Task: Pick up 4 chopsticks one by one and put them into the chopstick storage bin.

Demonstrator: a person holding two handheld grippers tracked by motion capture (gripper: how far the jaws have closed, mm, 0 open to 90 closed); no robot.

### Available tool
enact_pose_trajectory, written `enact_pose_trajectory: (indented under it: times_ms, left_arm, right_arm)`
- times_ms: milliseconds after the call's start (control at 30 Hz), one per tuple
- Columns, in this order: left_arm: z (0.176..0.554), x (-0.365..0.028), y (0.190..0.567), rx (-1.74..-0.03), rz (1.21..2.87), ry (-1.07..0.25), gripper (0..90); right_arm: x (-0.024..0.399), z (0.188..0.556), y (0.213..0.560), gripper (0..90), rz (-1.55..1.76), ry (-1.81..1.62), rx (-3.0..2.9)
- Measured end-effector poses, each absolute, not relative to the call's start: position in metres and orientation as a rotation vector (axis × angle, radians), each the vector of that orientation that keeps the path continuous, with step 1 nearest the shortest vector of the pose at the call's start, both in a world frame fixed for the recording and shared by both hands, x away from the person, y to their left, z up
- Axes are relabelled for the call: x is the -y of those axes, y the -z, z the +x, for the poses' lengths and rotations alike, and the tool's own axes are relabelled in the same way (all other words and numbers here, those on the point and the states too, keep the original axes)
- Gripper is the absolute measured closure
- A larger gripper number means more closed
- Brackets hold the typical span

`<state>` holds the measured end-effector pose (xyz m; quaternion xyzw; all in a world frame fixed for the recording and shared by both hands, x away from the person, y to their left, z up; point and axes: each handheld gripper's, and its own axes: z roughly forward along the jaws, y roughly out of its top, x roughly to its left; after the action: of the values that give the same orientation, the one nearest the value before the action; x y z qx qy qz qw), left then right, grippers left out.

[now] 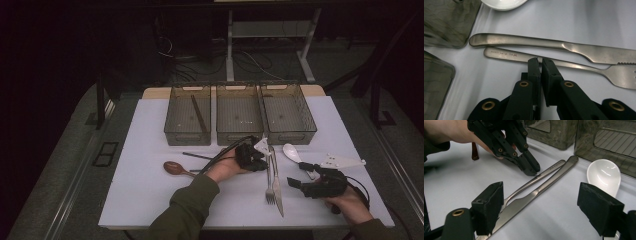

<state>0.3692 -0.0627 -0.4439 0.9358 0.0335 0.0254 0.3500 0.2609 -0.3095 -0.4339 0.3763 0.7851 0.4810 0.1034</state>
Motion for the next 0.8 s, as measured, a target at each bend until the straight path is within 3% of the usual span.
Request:
enact_pose_trajectory:
  times_ms: [333,800]
  left_arm:
    - [0.364,0.029,0.422,-0.118,2.384,-0.052,65.6]
    - [0.358,-0.08,0.426,-0.295,2.382,-0.058,72.5]
  right_arm:
    - [0.31,0.261,0.434,20.7,1.111,-1.418,-2.314]
    - [0.308,0.261,0.435,20.8,1.109,-1.41,-2.318]
